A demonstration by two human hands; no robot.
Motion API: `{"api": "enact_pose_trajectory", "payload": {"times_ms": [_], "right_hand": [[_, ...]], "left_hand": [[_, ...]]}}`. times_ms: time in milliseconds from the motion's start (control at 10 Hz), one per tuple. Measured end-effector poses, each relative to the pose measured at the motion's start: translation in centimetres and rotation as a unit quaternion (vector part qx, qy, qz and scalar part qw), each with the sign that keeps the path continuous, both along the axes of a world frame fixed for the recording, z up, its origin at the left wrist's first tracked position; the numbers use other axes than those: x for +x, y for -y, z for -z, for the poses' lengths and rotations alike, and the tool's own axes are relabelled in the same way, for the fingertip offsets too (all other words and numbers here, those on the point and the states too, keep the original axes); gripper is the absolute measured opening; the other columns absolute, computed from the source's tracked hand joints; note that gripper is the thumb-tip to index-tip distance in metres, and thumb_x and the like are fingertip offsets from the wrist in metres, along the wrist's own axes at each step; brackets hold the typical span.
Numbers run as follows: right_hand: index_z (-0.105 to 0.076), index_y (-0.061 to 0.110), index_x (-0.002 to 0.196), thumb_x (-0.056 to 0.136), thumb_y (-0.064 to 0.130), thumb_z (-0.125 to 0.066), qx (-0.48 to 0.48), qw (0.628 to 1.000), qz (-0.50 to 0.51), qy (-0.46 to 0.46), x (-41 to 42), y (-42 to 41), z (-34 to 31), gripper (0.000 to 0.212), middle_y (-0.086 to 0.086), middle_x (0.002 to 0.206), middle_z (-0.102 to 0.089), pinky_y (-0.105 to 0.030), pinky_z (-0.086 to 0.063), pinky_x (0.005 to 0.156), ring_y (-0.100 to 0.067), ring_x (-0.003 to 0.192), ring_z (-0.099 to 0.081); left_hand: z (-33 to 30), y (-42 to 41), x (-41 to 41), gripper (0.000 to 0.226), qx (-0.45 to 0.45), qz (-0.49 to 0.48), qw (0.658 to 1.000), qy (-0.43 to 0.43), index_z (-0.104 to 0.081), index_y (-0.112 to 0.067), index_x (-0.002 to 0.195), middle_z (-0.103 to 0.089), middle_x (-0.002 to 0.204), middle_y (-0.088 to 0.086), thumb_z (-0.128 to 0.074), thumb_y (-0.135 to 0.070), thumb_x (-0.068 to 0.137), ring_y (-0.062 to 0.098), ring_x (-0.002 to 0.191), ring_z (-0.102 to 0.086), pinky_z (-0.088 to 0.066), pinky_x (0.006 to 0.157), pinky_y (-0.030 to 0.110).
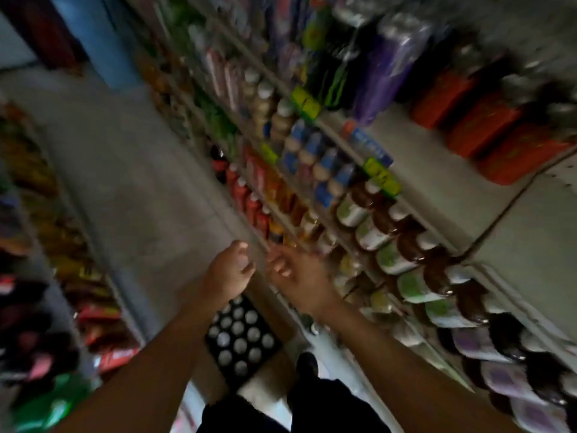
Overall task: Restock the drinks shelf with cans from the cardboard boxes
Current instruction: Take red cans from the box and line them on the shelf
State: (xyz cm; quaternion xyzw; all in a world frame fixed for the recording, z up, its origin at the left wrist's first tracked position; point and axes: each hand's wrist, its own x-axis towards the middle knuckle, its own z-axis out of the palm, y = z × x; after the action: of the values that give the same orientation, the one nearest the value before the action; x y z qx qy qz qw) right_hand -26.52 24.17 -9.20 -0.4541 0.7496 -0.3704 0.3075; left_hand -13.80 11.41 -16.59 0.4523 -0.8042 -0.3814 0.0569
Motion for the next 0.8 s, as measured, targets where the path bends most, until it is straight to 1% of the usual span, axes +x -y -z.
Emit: {"api": "enact_pose_trajectory", "payload": {"times_ms": [100,200,300,400,500,600,700,800], "right_hand": [[-0.064,0.014,0.118,0.091,0.026,-0.061,0.259,0.963,-0.072,0.024,2.8,0.7,10.7,0.03,-0.004,0.104,-0.066,-0.03,-0.05,0.087,-0.023,0.1,-0.064],[-0.062,0.003,0.12,0.093,0.013,-0.058,0.347,0.928,-0.136,-0.001,4.0,-0.7,22.6,0.029,-0.015,0.113,-0.066,-0.025,-0.041,0.08,-0.03,0.108,-0.061],[-0.064,-0.004,0.116,0.084,0.002,-0.068,0.315,0.937,-0.15,-0.001,5.8,0.4,33.2,0.033,-0.012,0.112,-0.067,-0.018,-0.034,0.081,-0.023,0.111,-0.06],[-0.055,0.006,0.134,0.085,0.013,-0.071,0.337,0.923,-0.188,-0.001,7.5,1.7,44.4,0.052,-0.009,0.135,-0.058,-0.025,-0.037,0.101,-0.024,0.125,-0.053],[-0.043,0.012,0.146,0.089,0.014,-0.065,0.331,0.916,-0.223,-0.036,8.8,3.8,53.7,0.061,-0.012,0.147,-0.047,-0.038,-0.037,0.112,-0.029,0.134,-0.046],[-0.029,0.019,0.153,0.096,0.018,-0.057,0.347,0.901,-0.246,-0.083,9.6,5.2,59.3,0.065,-0.014,0.156,-0.032,-0.041,-0.033,0.114,-0.031,0.14,-0.035],[-0.023,0.019,0.155,0.097,0.019,-0.055,0.393,0.882,-0.24,-0.105,9.9,5.4,63.7,0.066,-0.017,0.158,-0.027,-0.038,-0.028,0.116,-0.033,0.145,-0.027],[-0.027,0.021,0.154,0.094,0.008,-0.057,0.401,0.887,-0.213,-0.076,10.6,4.9,66.1,0.068,-0.017,0.161,-0.015,-0.035,-0.027,0.115,-0.032,0.146,-0.025]], "left_hand": [[8.7,-2.4,7.2,0.034,0.119,-0.051,0.987,0.092,-0.063,-0.006,0.122,-0.067,0.119,0.017,-0.067,-0.017,0.09,0.032,0.112,-0.062,-0.043,0.09,0.032],[17.3,-4.9,12.4,0.031,0.198,-0.075,0.969,0.13,-0.062,-0.009,0.119,-0.068,0.111,0.012,-0.065,-0.021,0.09,0.031,0.105,-0.064,-0.045,0.081,0.03],[25.6,-7.2,16.0,0.042,0.227,-0.114,0.958,0.132,-0.064,-0.009,0.113,-0.069,0.104,0.01,-0.058,-0.043,0.089,0.028,0.1,-0.065,-0.041,0.077,0.026],[33.4,-8.1,17.9,0.056,0.215,-0.151,0.958,0.112,-0.06,-0.016,0.118,-0.069,0.092,0.003,-0.05,-0.056,0.081,0.023,0.09,-0.067,-0.041,0.073,0.025],[40.3,-7.5,18.0,0.037,0.223,-0.199,0.949,0.096,-0.054,-0.021,0.127,-0.064,0.088,-0.006,-0.062,-0.025,0.09,0.021,0.092,-0.067,-0.044,0.076,0.026],[45.5,-7.0,17.6,0.034,0.225,-0.223,0.947,0.061,-0.054,-0.025,0.123,-0.066,0.09,-0.009,-0.061,-0.024,0.09,0.021,0.09,-0.067,-0.051,0.083,0.034],[48.9,-6.8,16.9,0.036,0.227,-0.218,0.948,0.049,-0.052,-0.025,0.127,-0.069,0.098,-0.004,-0.058,-0.027,0.092,0.021,0.091,-0.066,-0.051,0.084,0.035],[51.2,-6.9,16.5,0.034,0.233,-0.207,0.95,0.032,-0.051,-0.022,0.129,-0.066,0.094,-0.006,-0.054,-0.024,0.095,0.017,0.092,-0.064,-0.05,0.084,0.033]]}}
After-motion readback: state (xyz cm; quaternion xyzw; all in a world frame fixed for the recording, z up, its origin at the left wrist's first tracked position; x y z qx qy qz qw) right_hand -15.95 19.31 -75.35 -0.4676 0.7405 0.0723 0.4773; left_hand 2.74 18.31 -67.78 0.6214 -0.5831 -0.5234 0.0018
